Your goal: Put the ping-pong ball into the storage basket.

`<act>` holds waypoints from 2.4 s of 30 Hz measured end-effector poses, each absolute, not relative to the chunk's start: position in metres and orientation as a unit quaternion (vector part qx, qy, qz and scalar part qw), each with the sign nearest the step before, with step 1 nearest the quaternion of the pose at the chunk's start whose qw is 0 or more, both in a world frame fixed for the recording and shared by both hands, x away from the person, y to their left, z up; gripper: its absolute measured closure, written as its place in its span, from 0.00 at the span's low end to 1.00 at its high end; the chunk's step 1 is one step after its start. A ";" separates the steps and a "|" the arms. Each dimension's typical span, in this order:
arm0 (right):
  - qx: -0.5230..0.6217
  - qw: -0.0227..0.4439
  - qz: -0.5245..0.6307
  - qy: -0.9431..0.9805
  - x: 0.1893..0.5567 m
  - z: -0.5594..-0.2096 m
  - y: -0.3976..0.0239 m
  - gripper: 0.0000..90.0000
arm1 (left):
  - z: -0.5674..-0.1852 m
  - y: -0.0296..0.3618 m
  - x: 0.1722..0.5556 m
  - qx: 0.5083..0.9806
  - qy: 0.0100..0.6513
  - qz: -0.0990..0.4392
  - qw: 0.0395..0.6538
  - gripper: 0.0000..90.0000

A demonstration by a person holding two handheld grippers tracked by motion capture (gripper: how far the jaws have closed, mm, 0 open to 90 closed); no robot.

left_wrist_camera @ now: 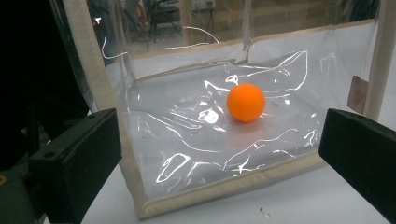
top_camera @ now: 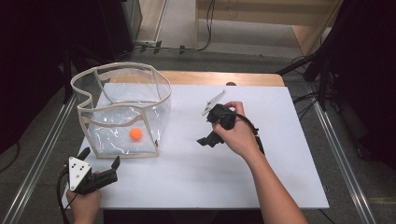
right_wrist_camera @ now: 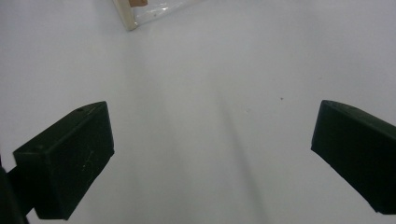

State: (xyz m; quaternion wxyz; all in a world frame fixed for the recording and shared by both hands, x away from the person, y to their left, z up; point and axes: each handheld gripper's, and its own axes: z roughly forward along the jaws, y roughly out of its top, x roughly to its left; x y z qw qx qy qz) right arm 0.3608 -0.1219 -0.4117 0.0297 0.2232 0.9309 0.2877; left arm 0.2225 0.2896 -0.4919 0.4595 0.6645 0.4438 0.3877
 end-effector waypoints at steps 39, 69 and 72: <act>0.285 0.052 0.335 0.897 0.327 -0.440 -0.205 0.00 | -0.492 0.289 0.222 0.666 0.442 0.391 0.456 0.00; 0.351 0.081 0.410 0.838 0.282 -0.473 -0.281 0.00 | -0.492 0.288 0.222 0.667 0.440 0.394 0.454 0.00; 0.360 0.087 0.418 0.830 0.277 -0.477 -0.287 0.00 | -0.493 0.288 0.222 0.667 0.440 0.394 0.454 0.00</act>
